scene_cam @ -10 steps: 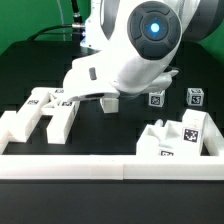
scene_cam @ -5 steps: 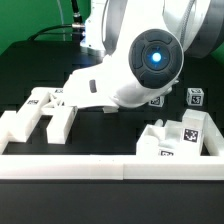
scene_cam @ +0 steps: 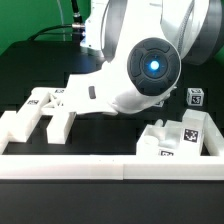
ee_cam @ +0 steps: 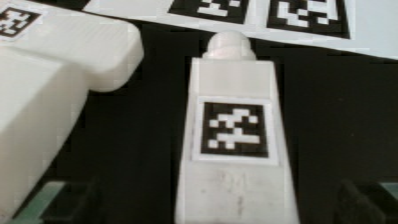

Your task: Assemble chair

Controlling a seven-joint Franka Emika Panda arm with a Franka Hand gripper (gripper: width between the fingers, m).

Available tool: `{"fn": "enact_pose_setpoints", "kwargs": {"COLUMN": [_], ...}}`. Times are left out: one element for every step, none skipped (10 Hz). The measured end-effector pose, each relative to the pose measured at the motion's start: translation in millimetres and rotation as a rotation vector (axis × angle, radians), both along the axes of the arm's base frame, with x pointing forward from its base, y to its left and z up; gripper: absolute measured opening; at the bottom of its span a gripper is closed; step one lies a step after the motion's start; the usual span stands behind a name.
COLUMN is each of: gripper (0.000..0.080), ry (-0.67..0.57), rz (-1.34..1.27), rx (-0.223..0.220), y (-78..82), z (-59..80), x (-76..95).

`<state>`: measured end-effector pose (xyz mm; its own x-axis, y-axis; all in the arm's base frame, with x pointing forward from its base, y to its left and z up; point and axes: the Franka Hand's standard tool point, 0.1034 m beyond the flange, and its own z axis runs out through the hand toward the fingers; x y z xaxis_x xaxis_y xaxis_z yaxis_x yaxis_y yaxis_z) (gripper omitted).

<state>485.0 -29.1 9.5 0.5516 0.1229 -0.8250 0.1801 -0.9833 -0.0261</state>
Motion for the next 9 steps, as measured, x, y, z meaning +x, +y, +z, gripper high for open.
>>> {"fn": "enact_pose_setpoints", "kwargs": {"gripper": [0.0649, 0.0559, 0.0559, 0.0375, 0.0289, 0.0289, 0.0289, 0.0289, 0.0289], "ry": [0.000, 0.000, 0.000, 0.001, 0.001, 0.001, 0.001, 0.001, 0.002], "rz": [-0.001, -0.001, -0.001, -0.001, -0.001, -0.001, -0.001, -0.001, -0.003], "rx": [-0.001, -0.001, -0.002, -0.002, -0.002, -0.002, -0.002, -0.001, -0.003], "y": [-0.2, -0.2, -0.1, -0.2, -0.2, -0.2, -0.2, -0.1, 1.1], "z": [-0.1, -0.1, -0.1, -0.1, -0.1, -0.1, 0.0, 0.2, 3.6], "x": [-0.1, -0.1, -0.1, -0.2, -0.2, -0.2, -0.2, -0.1, 0.2]}}
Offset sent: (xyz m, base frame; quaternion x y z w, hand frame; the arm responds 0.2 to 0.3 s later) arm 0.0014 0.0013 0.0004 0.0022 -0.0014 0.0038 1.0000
